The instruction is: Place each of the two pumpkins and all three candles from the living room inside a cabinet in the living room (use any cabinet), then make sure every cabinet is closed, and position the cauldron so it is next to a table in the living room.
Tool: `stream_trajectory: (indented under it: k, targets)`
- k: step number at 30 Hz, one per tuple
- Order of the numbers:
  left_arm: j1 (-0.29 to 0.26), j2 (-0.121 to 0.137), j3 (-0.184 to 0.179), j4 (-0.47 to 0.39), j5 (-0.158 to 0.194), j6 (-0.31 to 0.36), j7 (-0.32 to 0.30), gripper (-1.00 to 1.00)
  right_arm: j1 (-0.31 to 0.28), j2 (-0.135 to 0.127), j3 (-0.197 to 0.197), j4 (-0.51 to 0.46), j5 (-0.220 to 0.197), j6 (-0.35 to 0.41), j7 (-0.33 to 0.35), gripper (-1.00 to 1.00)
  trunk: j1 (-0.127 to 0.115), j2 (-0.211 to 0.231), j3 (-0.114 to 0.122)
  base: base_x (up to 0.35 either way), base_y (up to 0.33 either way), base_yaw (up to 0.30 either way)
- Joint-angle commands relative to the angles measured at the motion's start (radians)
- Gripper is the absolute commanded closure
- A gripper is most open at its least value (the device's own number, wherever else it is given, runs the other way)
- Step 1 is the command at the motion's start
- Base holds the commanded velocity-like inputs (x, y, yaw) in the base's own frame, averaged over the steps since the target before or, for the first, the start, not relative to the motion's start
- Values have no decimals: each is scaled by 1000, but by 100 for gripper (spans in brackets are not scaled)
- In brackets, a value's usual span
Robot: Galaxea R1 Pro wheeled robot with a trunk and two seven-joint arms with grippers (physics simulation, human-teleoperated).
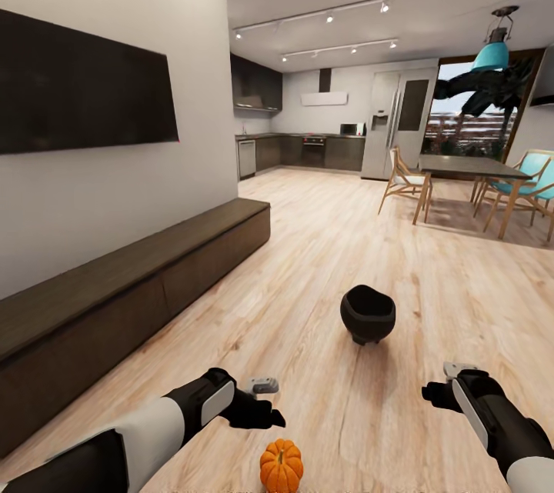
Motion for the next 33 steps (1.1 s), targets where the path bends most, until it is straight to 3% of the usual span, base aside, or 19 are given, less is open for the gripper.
stream_trajectory:
  k: [1, 23, 28, 33]
  targets:
    - [-1, 0, -2, 1, 0, 2, 2, -100, 0, 0, -1, -2, -10, 4, -4, -100, 4, -8, -4, 0, 0, 0]
    - [-1, -1, 3, 1, 7, 10, 33, -100, 0, 5, -1, -6, -10, 4, -6, -100, 88, -162, -73, 0, 0, 0]
    - [-1, -1, 4, 1, 8, 11, 33, -100, 0, 4, -1, -6, -10, 4, -6, -100, 90, -163, -93, 0, 0, 0]
    - [-1, -2, 5, 1, 8, 12, 32, -100, 0, 2, -1, -6, -10, 4, -6, -100, 90, -163, -93, 0, 0, 0]
